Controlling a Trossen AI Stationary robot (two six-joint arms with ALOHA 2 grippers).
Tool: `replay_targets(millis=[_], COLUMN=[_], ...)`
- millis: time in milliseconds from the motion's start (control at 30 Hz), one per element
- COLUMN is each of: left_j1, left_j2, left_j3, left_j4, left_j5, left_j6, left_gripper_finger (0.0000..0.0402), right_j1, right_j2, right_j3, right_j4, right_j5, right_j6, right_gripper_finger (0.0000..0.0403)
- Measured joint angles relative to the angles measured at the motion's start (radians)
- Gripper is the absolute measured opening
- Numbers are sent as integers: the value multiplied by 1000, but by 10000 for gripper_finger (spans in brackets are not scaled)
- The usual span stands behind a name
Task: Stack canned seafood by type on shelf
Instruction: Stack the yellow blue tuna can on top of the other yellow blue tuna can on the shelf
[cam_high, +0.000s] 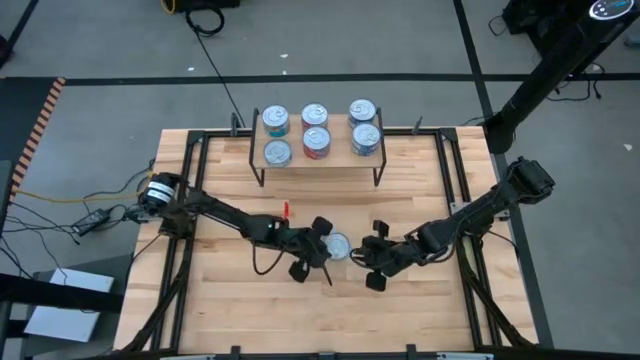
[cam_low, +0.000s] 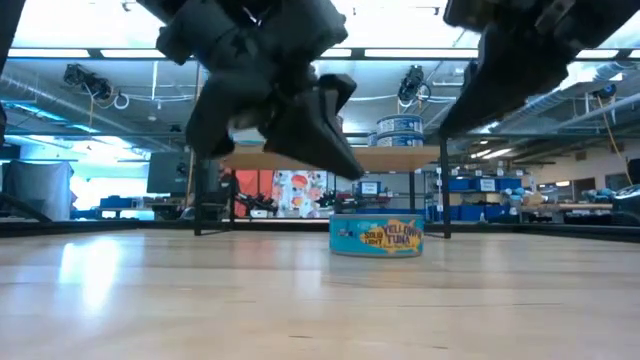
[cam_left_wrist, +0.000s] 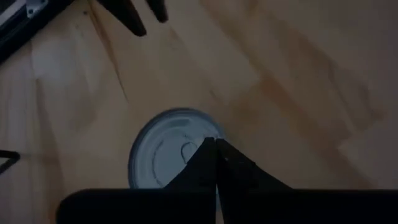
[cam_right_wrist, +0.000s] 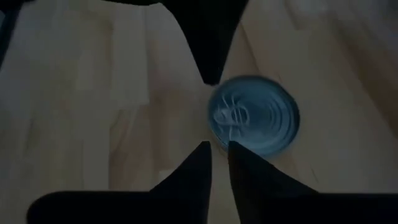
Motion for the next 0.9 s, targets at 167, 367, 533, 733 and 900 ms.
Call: replay_targets(millis=[167, 367, 533, 733, 900], left_j1=[11, 31, 124, 226, 257], left_j2=[-38, -38, -39, -39, 32], left_j3=[7, 0, -92, -181, -192], left_j4=[-1, -60, 147, 319, 337], left_j5=[70, 56, 101, 110, 113], left_j6=[-126, -155, -192, -205, -186], left_gripper_finger=[1, 1, 0, 0, 0], right_j1=[39, 57, 51, 42, -5], right_j2=[3, 117, 228, 309, 367], right_j3=[7, 9, 24, 78, 80], right_j4=[11, 77, 152, 155, 162], right_j5=[85, 119, 121, 82, 41], right_j6=[-26, -133, -211, -242, -232], right_gripper_finger=[103, 160, 166, 80, 10])
